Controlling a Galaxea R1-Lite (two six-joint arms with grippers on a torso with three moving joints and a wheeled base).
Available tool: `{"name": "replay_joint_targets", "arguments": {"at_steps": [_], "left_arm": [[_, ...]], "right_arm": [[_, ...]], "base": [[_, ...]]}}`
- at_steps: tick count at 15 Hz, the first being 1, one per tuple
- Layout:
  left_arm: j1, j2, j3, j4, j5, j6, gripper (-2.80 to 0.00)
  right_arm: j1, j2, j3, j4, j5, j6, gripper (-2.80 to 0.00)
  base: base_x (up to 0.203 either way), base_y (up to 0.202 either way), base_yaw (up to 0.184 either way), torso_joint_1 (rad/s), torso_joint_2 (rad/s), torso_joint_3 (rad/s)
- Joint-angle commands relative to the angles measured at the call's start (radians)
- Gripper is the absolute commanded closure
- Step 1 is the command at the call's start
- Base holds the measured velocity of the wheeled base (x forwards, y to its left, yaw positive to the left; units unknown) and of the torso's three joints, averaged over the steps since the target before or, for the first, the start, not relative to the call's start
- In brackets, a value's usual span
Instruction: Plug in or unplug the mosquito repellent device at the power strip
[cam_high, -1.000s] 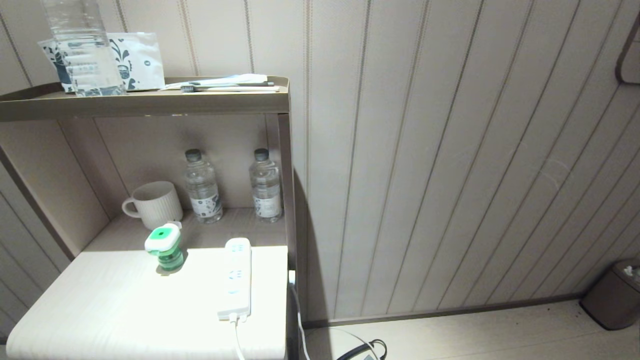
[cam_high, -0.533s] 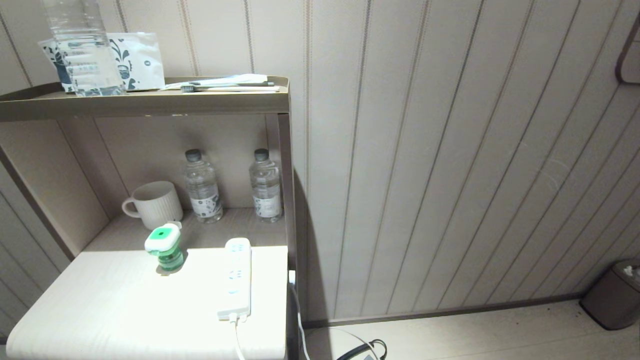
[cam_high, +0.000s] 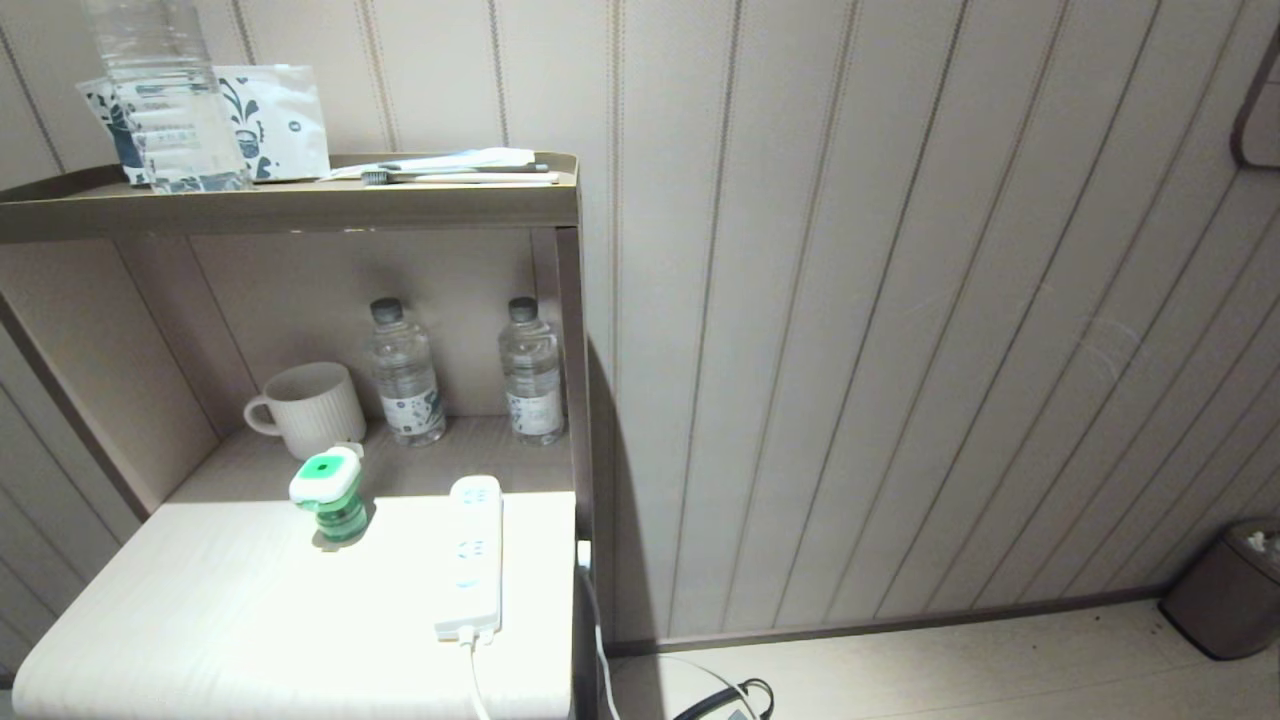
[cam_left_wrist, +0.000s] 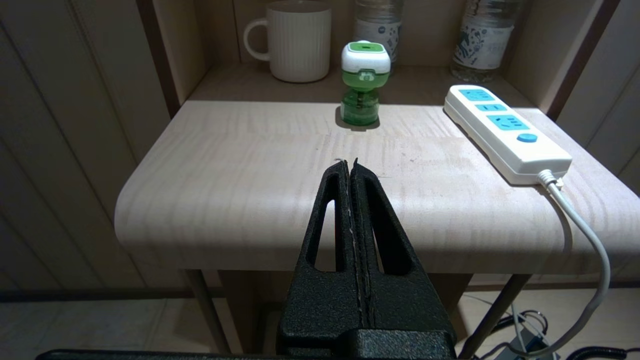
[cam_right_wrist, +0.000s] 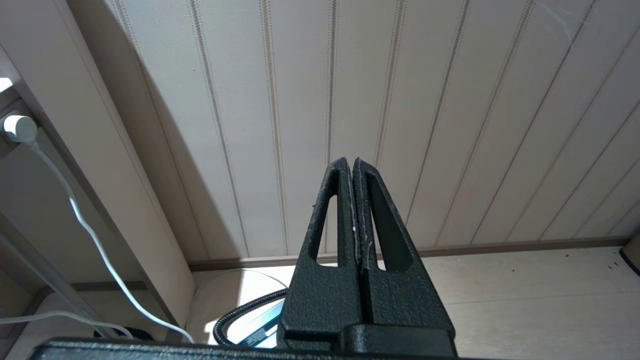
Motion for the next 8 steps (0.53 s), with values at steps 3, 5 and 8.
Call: {"name": "replay_joint_targets", "arguments": {"at_steps": [3, 5, 8], "left_arm": [[0.0, 0.002, 0.0, -0.001, 0.001, -0.001, 0.0], [0.0, 0.002, 0.0, -0.001, 0.001, -0.001, 0.0], [0.0, 0.002, 0.0, -0.001, 0.001, -0.001, 0.0]], "right_arm": [[0.0, 0.003, 0.0, 0.0, -0.008, 0.002, 0.0], [0.0, 0.003, 0.0, 0.0, -0.006, 0.0, 0.0], [0.0, 0.003, 0.0, 0.0, -0.005, 0.0, 0.0]], "base": [[0.0, 0.0, 0.0, 0.0, 0.0, 0.0], [0.0, 0.0, 0.0, 0.0, 0.0, 0.0], [0.0, 0.0, 0.0, 0.0, 0.0, 0.0]]}}
